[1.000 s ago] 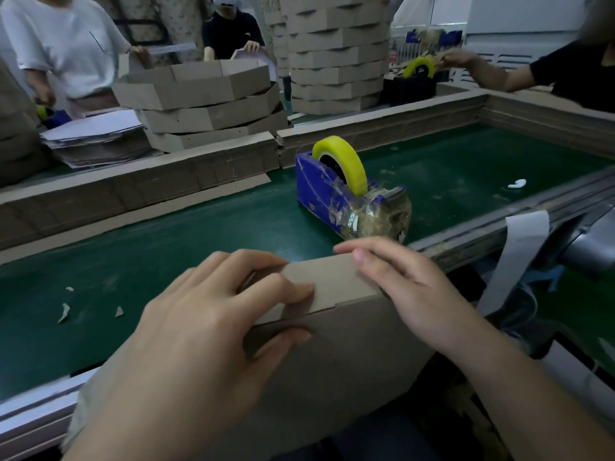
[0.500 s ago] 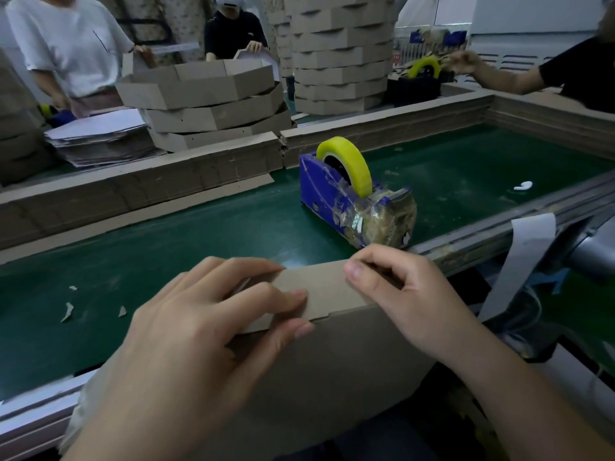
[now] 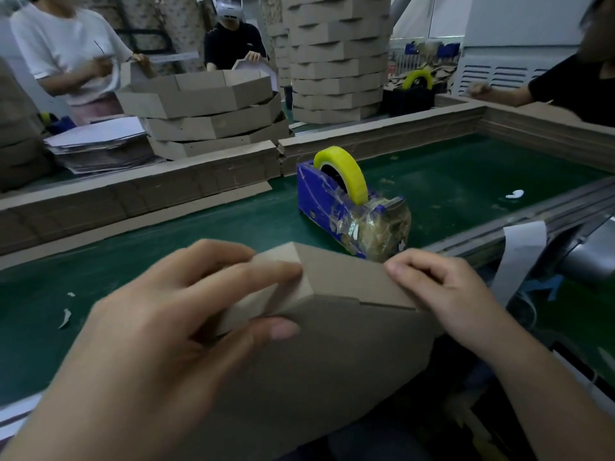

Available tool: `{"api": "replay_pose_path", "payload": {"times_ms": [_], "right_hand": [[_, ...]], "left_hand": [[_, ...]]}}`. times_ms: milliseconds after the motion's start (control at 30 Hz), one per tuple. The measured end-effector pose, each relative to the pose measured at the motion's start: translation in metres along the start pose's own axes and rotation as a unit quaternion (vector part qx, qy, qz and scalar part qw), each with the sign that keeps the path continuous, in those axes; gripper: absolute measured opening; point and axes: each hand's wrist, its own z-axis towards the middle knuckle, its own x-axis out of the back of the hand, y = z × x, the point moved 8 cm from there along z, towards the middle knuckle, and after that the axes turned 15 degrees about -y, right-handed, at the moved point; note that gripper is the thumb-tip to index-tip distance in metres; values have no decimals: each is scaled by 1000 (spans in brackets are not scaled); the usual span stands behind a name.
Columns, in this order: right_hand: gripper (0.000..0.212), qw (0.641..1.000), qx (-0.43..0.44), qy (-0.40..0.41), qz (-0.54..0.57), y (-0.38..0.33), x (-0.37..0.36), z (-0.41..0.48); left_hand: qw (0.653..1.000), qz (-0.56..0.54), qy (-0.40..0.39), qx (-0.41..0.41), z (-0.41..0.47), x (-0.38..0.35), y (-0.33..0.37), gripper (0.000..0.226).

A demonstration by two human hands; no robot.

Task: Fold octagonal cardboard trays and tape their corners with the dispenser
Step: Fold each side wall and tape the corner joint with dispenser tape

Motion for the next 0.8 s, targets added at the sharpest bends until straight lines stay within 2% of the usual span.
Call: {"api": "replay_pose_path", "payload": {"times_ms": [200,300,400,500,567,800], "right_hand": [[20,999,46,14,-15,-15,5,6],[16,999,46,8,-29,-15,-6,10],[21,998,49,-1,-35,-16,-20,12],[28,998,54,-5,-41,-21,-29,15],[25,998,51,-6,-43,-25,-32,16],[21,998,50,-25,-40,-24,-32,16]], "left_hand": [[994,-101,43,-6,-19,-14,-22,41],[993,-113,27,2,-26,-22,-30,39],[997,-73,-13,-5,-17,-20,-24,34],[998,35,-48,-20,5,-24,-3,35],[993,94,-67,-31,17,-29,9,37],[990,98,-86,-46,25,-36,12,34]]}}
